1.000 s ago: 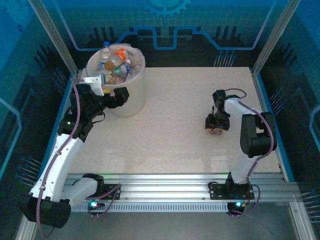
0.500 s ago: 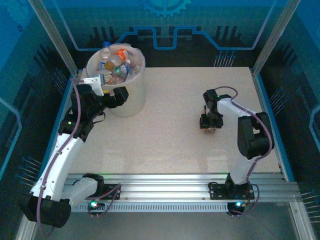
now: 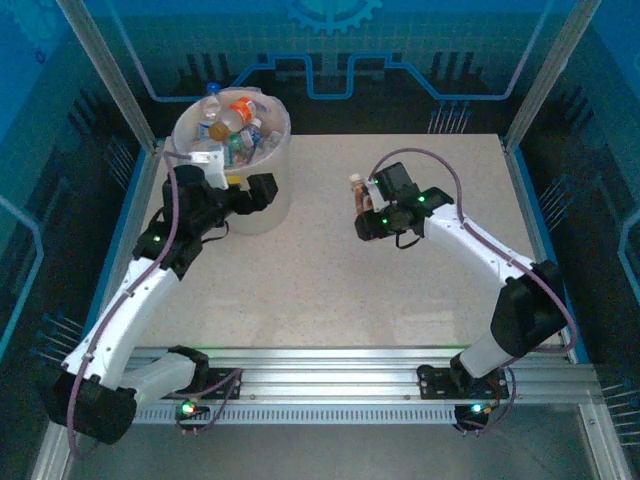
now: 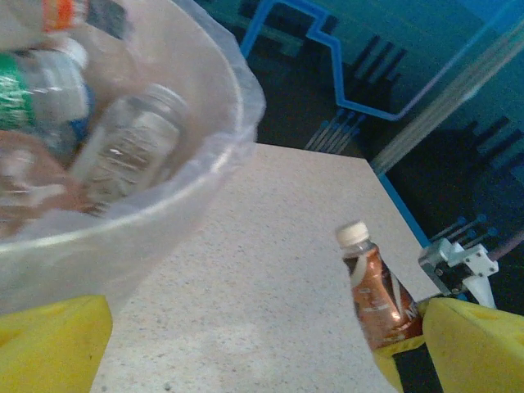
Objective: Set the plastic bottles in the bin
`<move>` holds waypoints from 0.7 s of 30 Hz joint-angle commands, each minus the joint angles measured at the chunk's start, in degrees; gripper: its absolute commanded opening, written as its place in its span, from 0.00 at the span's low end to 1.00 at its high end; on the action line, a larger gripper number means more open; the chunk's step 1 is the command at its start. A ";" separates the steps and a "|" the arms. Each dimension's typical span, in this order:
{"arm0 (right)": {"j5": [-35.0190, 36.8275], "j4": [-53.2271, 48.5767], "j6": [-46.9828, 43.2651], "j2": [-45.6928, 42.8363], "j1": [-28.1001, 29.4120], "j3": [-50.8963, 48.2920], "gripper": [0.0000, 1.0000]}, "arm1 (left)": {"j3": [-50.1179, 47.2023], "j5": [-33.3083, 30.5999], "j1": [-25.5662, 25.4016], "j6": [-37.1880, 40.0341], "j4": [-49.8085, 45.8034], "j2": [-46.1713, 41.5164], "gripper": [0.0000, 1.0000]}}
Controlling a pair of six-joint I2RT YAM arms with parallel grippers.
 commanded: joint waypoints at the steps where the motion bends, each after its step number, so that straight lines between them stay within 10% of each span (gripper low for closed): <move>1: -7.79 5.60 -2.06 -2.39 2.69 1.70 0.38 | 1.05 2.84 -1.95 -0.41 3.67 1.80 0.99; 21: -24.80 19.90 -0.14 -8.13 8.01 -0.23 0.40 | 0.18 19.61 -5.94 -11.32 22.92 8.46 0.94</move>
